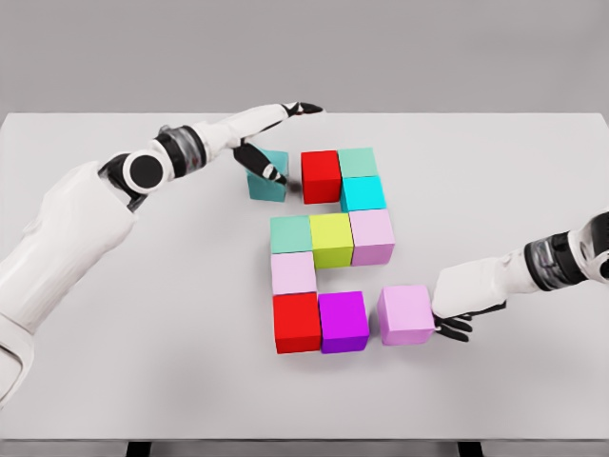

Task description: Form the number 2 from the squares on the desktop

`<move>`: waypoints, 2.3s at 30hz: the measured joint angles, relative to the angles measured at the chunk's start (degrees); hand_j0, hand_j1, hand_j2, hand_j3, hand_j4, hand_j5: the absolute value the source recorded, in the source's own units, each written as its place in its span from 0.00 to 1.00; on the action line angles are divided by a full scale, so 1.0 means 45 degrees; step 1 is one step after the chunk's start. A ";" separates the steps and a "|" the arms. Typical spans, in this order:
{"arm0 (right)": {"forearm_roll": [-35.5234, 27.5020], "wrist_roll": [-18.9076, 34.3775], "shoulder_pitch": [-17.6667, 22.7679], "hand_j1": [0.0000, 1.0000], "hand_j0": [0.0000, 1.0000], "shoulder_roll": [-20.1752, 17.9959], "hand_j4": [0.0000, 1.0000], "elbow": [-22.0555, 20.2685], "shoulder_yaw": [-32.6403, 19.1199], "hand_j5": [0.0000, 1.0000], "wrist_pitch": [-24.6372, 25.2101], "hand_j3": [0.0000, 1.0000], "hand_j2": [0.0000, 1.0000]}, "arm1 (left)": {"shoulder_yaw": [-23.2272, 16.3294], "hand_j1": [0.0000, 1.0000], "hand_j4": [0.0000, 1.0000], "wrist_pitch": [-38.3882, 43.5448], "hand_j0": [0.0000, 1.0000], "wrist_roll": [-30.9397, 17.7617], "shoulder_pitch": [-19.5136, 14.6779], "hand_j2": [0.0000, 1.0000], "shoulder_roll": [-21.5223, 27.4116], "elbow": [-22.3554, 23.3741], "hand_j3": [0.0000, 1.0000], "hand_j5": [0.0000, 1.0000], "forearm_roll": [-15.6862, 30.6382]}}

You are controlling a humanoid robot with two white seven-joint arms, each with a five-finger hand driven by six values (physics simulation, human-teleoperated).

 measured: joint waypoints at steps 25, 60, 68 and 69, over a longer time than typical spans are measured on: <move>-0.0060 0.0000 0.0020 0.11 0.11 0.0257 0.11 -0.0068 -0.0012 0.11 0.0025 0.11 0.11 | -0.0692 0.39 0.39 0.1387 0.39 -0.1010 -0.0625 0.39 0.0099 0.2922 0.39 0.39 -0.3455; -0.0020 0.0000 -0.0136 0.10 0.10 0.0279 0.10 0.0370 -0.0017 0.10 0.0001 0.10 0.10 | -0.0505 0.39 0.39 0.1059 0.39 -0.1459 -0.0605 0.39 0.0138 0.2168 0.39 0.39 -0.2907; -0.0017 0.0000 -0.0156 0.10 0.10 0.0424 0.10 0.0434 -0.0019 0.10 0.0000 0.10 0.10 | -0.0244 0.39 0.39 0.1079 0.39 -0.1674 -0.0547 0.39 0.0341 0.1860 0.39 0.39 -0.2845; -0.0018 0.0000 -0.0156 0.10 0.10 0.0438 0.10 0.0429 -0.0019 0.10 0.0000 0.10 0.10 | -0.0217 0.39 0.39 0.1079 0.39 -0.1690 -0.0547 0.39 0.0362 0.1847 0.39 0.39 -0.2844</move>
